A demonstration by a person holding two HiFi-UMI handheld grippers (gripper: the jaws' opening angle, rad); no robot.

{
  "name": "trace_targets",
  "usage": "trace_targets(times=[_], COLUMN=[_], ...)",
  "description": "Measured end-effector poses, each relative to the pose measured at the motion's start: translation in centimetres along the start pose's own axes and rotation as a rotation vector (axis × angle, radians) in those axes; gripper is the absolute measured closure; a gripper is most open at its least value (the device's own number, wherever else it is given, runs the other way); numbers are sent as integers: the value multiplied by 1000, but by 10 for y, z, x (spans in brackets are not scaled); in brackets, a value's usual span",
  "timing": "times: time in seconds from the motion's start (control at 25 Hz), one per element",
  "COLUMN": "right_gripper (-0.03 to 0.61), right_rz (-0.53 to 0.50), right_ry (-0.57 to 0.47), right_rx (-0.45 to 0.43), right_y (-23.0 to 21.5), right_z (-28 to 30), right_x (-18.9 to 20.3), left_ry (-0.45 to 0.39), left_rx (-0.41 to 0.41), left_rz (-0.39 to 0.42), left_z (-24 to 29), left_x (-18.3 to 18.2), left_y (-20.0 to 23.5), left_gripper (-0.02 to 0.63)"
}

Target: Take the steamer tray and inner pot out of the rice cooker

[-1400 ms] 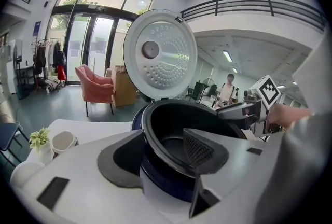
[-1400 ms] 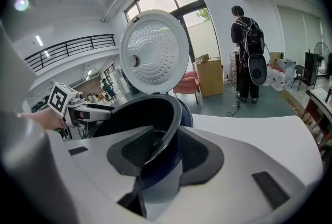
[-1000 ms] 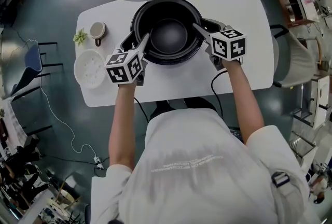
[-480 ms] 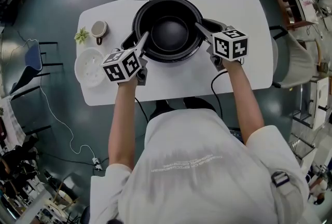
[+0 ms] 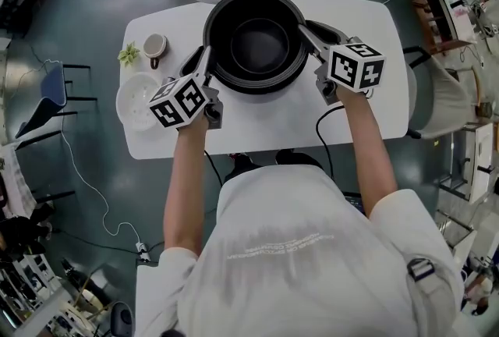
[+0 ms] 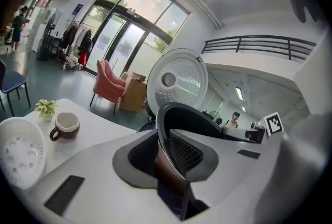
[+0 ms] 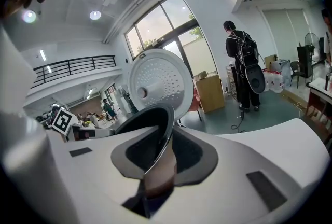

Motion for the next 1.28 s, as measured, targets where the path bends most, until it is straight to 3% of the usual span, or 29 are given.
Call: trace_targets(times=[0.32,0.76,1.28], right_gripper=[492,497,492], right_rz=[16,2,7], right_ry=[-79,-154,-17], right_rx=[-43,-201,-467], right_y=[26,92,205], right_z=[1,25,86], right_x=[-38,-85,-39], left_ry=[-121,-290,-442], left_rx=[15,-9,-237], left_rz=[-36,-47,-89], left_z=[-19,-67,-180], left_x=[-42,-106,-127], left_y=[-12,-2,66], left_gripper=[543,545,545])
Point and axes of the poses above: the fingertips, and each gripper's own axes: z forward along the fingers, y to its left, x out of its underside, the point moved 1 cm from there along -z, backward along the fingers, and after that the axes turned 14 degrees about -y, right-handed, at the moved point
